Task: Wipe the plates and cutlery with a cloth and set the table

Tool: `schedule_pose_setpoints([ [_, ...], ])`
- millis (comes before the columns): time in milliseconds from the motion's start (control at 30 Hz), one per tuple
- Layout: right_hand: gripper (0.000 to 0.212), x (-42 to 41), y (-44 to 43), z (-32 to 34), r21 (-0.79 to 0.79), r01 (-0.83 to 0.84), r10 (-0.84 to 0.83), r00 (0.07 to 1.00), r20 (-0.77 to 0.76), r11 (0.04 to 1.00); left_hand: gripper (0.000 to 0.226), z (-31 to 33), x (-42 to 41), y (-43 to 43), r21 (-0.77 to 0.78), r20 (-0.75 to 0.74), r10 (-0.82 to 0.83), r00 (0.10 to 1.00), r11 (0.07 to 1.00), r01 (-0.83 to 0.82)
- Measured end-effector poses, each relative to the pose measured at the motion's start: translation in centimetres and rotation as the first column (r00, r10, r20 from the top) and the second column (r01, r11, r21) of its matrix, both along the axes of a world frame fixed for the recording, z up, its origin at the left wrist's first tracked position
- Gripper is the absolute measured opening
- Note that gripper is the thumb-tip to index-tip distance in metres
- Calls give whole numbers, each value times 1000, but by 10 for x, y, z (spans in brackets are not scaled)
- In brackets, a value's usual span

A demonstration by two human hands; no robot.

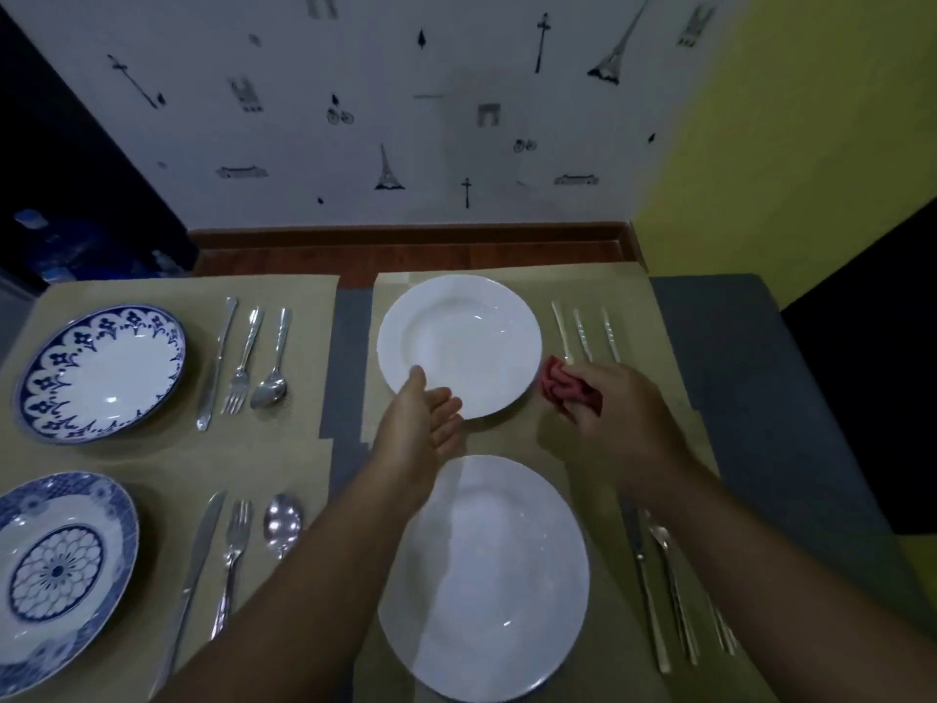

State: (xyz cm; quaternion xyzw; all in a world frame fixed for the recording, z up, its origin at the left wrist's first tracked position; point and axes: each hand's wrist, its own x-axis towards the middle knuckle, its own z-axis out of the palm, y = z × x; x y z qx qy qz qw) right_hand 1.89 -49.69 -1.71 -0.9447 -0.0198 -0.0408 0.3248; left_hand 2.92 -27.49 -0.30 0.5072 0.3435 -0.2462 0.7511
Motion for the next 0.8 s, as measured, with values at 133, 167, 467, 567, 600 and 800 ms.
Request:
schedule_pose_setpoints([
  [133, 36, -53, -48, 2, -15, 161, -160, 987, 18, 987, 71, -1, -22, -56, -82, 34, -149, 988, 985, 151],
  [167, 36, -68, -61, 2, -33, 214, -214, 977, 5, 976, 71, -2, -28, -71, -101, 36, -193, 981, 975, 195],
  [467, 37, -197, -170, -15, -146, 554, -570, 815, -101, 819, 69, -9, -89, -193, -69, 38, -561, 827, 824, 562],
  [567, 40, -224, -191, -25, -200, 588, -616, 776, -136, 784, 93, -20, -102, -222, 8, 14, -579, 815, 815, 579],
  [600, 43, -230, -197, -31, -212, 589, -623, 765, -165, 780, 100, -27, -106, -229, 19, -2, -567, 824, 824, 567],
  [800, 50, -233, -197, -41, -185, 530, -561, 788, -252, 828, 62, -31, -122, -254, 29, -13, -628, 778, 778, 628],
])
